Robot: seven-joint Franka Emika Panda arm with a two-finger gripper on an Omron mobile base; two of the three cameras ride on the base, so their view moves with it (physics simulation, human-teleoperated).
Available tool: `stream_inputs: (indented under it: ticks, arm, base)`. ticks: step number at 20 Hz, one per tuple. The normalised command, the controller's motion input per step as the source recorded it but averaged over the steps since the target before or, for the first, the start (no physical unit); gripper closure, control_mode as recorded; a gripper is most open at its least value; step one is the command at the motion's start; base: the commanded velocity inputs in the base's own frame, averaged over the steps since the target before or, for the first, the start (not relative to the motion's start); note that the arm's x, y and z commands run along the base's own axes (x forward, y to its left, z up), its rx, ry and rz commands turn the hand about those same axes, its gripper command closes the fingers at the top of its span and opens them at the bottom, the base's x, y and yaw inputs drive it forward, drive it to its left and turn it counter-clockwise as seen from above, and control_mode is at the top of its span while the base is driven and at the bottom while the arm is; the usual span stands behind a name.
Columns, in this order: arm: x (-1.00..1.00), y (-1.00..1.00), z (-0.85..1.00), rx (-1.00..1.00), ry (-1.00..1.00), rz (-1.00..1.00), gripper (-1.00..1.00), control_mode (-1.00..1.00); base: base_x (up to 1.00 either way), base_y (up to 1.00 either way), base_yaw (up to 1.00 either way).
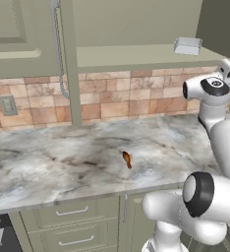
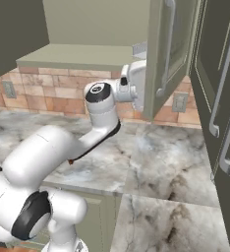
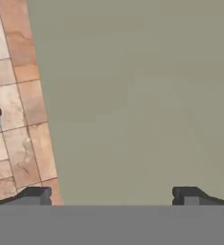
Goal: Retrieve the tupperware from the cabinet, then place the raw meat into the tupperware to avoid contamination.
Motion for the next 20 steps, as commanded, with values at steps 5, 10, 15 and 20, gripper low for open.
stream_inputs:
  ticks: [5, 10, 15, 20]
  arm:
    - [0.13, -0.74, -0.13, 0.04, 0.0, -0.04, -1.0, -1.0]
    - [0.0, -0.45, -0.08, 0.02, -0.03, 0.0, -1.0, -1.0]
    - [0.01, -0.29, -0.04, 0.0, -0.03, 0.0, -1.0, -1.0]
    - [-0.12, -0.06, -0.08, -0.01, -0.1, 0.01, -1.0, -1.0]
  base:
    - [0.0, 0.0, 0.0]
    - [0.0, 0.0, 0.0]
    - [0.0, 0.0, 0.0]
    - [0.0, 0.0, 0.0]
